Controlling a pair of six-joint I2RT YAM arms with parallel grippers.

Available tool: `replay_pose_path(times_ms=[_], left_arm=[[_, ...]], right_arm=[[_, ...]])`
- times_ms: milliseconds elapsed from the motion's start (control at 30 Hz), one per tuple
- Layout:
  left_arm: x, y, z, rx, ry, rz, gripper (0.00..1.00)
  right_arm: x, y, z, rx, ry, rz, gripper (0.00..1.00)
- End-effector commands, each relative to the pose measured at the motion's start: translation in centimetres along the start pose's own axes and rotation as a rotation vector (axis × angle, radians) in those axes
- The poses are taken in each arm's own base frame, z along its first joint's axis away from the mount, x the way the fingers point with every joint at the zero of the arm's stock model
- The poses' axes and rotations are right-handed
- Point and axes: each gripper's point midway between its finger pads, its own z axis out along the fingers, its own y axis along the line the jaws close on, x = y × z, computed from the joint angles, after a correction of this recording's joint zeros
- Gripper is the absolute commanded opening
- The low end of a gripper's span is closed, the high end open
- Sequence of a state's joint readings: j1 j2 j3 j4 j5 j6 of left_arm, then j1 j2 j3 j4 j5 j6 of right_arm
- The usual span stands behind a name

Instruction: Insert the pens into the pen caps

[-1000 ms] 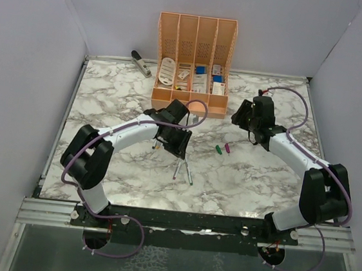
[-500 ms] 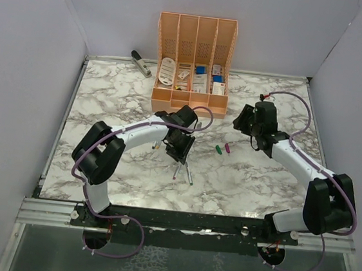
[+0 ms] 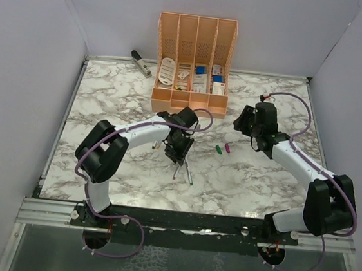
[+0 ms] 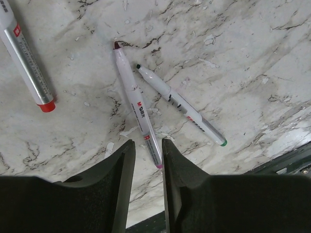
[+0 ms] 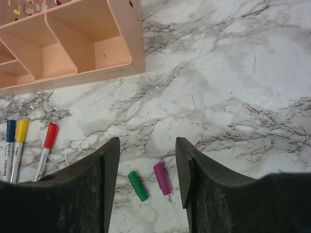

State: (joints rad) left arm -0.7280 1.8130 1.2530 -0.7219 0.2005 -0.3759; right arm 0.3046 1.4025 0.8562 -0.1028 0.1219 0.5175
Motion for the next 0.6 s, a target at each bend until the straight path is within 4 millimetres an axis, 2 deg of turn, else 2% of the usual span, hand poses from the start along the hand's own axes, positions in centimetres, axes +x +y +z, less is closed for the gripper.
replay_pose_path(times_ms=[0, 567], left_arm=[[0.2, 0.4, 0.4, -0.03, 0.031, 0.015, 0.33], [0.0, 1.0, 2.1, -0.061, 0.097, 0.038, 0.36]], right_arm=[[-1.1, 0.2, -0.4, -0.008, -0.054, 0.0, 0.5], [-1.5, 0.1, -0.8, -0.009, -0.076, 0.015, 0.5]])
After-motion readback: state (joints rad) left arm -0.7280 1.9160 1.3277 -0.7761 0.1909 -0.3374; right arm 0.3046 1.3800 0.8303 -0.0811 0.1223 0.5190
